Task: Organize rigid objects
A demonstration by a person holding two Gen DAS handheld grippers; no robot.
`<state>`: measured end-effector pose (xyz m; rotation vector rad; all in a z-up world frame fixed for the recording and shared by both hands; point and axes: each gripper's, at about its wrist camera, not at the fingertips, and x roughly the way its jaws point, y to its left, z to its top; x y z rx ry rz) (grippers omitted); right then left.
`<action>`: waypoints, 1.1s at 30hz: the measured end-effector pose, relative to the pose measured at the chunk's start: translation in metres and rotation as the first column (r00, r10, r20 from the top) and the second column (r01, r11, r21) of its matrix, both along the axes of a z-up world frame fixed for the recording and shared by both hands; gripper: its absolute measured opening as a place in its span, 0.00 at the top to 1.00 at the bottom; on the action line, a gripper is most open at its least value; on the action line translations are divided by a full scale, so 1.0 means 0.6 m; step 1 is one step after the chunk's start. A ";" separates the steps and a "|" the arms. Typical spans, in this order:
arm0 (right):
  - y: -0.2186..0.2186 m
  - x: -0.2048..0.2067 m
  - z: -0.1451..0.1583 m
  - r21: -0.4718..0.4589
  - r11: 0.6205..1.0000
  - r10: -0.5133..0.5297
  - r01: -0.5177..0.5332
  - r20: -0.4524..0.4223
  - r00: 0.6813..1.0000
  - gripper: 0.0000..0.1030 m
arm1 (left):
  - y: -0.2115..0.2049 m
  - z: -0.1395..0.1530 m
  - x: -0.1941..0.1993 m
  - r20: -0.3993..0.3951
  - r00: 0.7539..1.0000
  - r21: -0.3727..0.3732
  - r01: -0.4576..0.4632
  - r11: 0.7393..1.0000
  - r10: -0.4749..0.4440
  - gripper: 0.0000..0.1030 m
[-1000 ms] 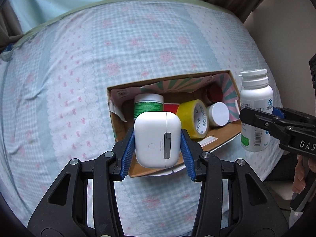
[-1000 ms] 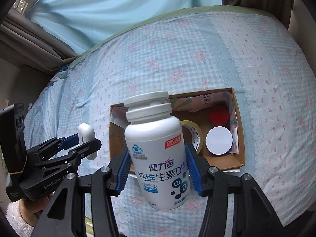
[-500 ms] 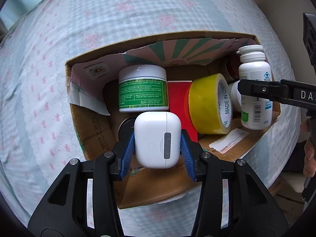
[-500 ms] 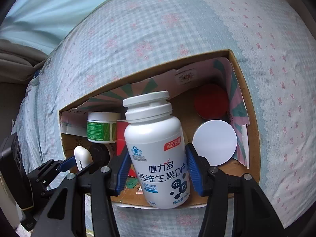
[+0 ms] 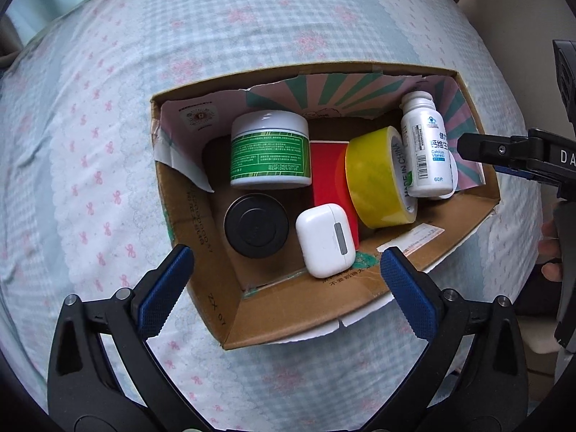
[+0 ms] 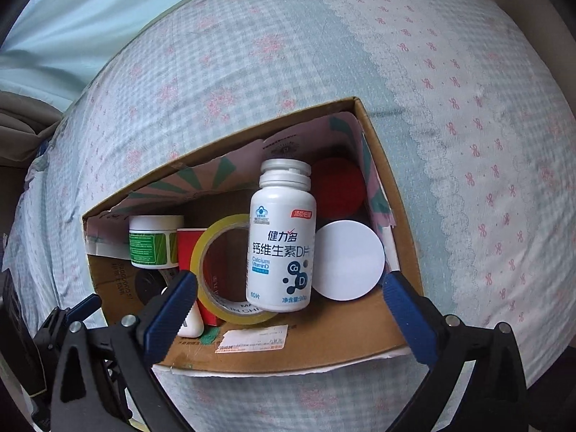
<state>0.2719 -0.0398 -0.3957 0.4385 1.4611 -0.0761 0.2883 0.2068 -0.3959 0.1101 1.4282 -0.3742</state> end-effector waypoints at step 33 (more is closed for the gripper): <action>-0.033 -0.264 0.572 -0.305 0.948 0.246 -0.087 0.533 0.810 0.01 | -0.046 0.618 -0.308 0.634 0.725 -0.167 -0.211 0.963 0.269 0.00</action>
